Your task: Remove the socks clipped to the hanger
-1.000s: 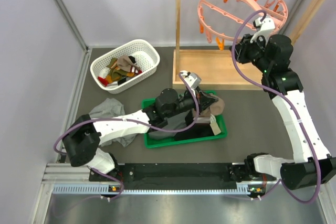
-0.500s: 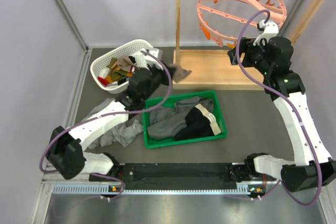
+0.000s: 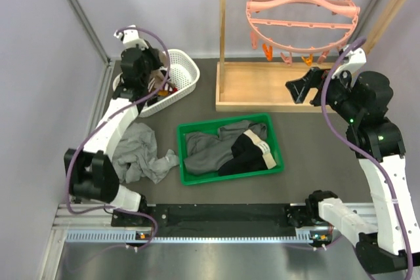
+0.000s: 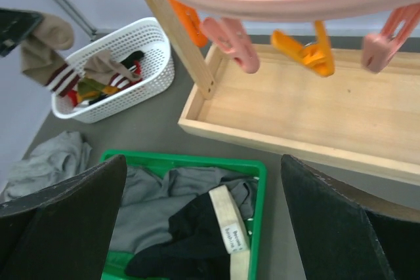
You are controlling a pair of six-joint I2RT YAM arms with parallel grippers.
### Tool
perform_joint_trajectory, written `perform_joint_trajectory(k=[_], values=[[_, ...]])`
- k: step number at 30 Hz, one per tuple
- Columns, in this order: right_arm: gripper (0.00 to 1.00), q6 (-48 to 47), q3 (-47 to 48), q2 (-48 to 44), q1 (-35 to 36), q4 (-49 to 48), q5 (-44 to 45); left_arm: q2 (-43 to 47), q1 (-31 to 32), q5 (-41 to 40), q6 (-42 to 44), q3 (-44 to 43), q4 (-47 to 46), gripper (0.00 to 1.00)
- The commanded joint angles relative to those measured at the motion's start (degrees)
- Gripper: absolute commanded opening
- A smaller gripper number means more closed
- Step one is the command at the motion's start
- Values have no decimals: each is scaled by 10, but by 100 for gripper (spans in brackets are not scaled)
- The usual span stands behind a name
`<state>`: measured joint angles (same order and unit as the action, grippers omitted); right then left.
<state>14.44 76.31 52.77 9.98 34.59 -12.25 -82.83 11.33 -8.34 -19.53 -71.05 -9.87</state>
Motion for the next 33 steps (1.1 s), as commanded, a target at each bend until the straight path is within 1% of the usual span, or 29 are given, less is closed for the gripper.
perform_joint_trajectory(k=[1,3,4,5,7,9,10,11,12,13,15,16,17,18,19,20,23,25,27,29,30,31,33], values=[[99,50,0,-13,-3,0,-33,-78,-29,5,0,-58,-3,0],[99,50,4,-12,-3,9,-37,-107,-44,3,-5,-80,-9,0],[99,46,1,-16,-4,7,-44,-135,-51,15,-17,-82,-12,0],[99,39,-5,-19,-4,1,-46,-148,-68,29,-49,-82,-29,0],[99,34,-26,-29,-4,-15,-24,-187,-79,54,-71,-83,-42,0],[99,34,-28,-29,-3,-8,-19,-213,-82,61,-68,-100,-32,2],[99,35,-25,-22,-4,-1,-19,-242,-82,60,-66,-110,-17,16],[99,41,-20,-17,-3,6,-19,-255,-82,53,-65,-123,26,24],[99,43,-8,-11,-3,20,-21,-268,-82,52,-62,-150,47,34],[99,45,-2,-7,-3,24,-28,-287,-82,54,-58,-162,67,50],[99,51,6,4,-3,29,-37,-294,-82,40,-53,-191,122,58],[99,52,6,5,-3,29,-46,-289,-82,30,-50,-194,132,63],[99,54,7,5,-3,30,-51,-283,-81,15,-45,-196,136,81],[99,55,9,6,-3,32,-58,-273,-81,9,-40,-197,145,89],[99,55,9,6,-3,36,-69,-255,-80,4,-35,-197,150,93],[99,58,12,7,-4,38,-73,-244,-79,1,-21,-200,154,99],[99,59,19,6,-4,49,-77,-203,-73,-11,2,-220,189,99],[99,56,14,4,-3,50,-68,-168,-69,14,5,-222,201,99],[99,62,9,2,-3,54,-50,-140,-64,31,9,-206,204,99],[99,70,15,1,-3,63,-21,-97,-61,105,12,-190,202,99],[99,74,16,-2,-4,62,-13,-67,-60,130,8,-171,203,99],[99,76,16,-12,-3,58,-13,-51,-57,175,3,-160,200,99],[99,81,15,-21,-3,58,-10,-1,-56,234,-13,-116,178,99]])
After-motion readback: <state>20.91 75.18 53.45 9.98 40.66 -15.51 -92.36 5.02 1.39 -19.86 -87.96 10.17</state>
